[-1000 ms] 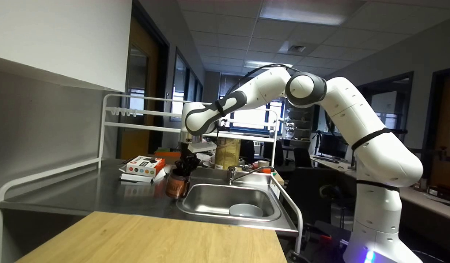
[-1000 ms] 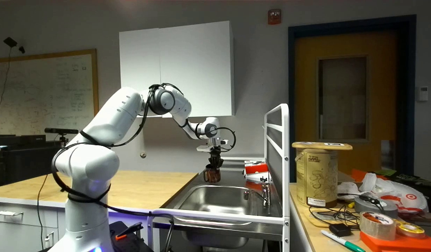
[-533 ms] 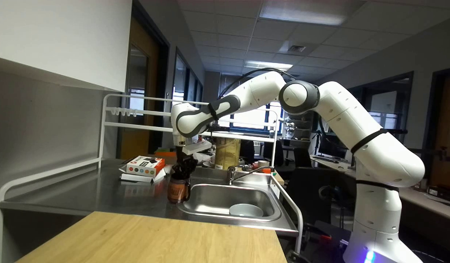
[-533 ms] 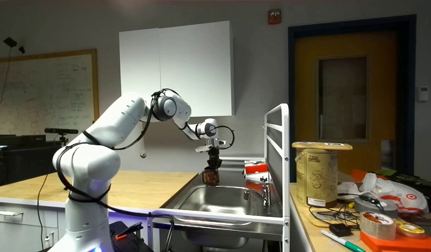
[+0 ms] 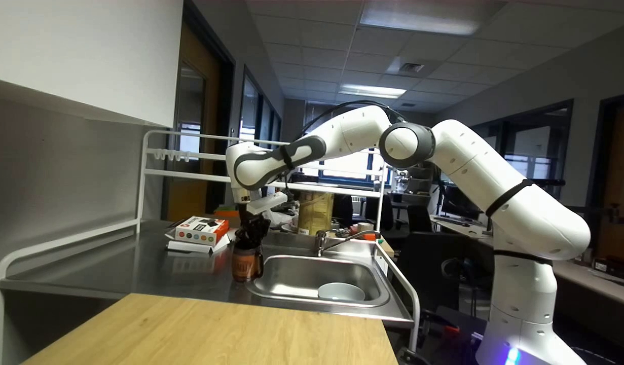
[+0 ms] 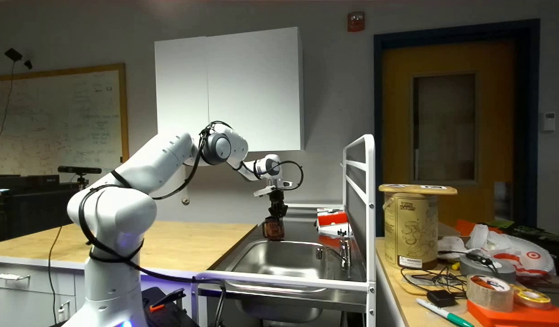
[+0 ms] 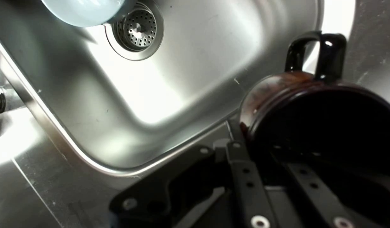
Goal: Remove the cup from the sink and put it on the sink counter
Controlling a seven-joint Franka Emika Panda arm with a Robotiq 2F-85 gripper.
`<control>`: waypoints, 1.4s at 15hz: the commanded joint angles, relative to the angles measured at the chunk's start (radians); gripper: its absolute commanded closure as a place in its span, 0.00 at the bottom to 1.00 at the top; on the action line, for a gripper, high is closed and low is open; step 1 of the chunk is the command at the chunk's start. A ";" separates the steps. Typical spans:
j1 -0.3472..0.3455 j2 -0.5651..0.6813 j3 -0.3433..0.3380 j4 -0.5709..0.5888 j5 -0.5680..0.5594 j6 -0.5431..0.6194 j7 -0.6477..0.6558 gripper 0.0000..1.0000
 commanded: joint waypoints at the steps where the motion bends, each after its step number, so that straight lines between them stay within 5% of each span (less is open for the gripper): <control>1: 0.000 0.050 0.000 0.093 -0.015 -0.056 -0.007 0.64; 10: -0.002 0.063 0.002 0.126 -0.010 -0.074 -0.014 0.01; 21: 0.049 -0.044 0.008 0.073 -0.011 -0.095 0.000 0.00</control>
